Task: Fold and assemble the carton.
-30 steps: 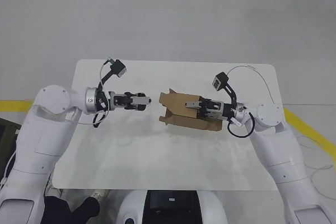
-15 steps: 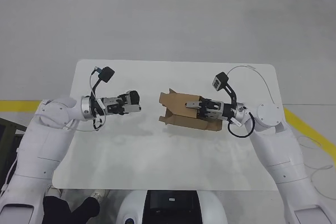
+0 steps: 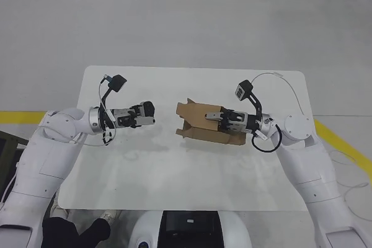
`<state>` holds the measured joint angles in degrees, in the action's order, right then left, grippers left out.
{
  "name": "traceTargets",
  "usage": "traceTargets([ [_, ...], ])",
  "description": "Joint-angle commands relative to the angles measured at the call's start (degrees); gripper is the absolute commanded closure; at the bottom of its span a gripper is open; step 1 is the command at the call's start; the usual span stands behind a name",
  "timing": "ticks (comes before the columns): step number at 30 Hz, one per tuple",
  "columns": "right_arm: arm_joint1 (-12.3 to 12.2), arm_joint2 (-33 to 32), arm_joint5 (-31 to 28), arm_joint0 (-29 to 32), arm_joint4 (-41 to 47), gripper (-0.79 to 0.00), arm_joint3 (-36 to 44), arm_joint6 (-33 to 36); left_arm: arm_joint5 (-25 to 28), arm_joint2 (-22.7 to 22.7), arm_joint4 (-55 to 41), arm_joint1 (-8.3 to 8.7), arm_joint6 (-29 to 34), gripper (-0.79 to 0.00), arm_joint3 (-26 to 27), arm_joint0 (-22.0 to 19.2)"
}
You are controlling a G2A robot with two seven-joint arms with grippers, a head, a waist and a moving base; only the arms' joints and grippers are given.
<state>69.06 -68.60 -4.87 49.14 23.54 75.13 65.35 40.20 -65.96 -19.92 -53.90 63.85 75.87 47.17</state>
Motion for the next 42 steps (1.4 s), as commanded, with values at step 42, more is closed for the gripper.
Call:
traceTargets([
  [42,0.0,0.0,0.0,0.0,0.0,0.0,0.0,0.0,17.78,-5.57,84.74,-0.98,-76.55,-0.785,6.96,12.49],
])
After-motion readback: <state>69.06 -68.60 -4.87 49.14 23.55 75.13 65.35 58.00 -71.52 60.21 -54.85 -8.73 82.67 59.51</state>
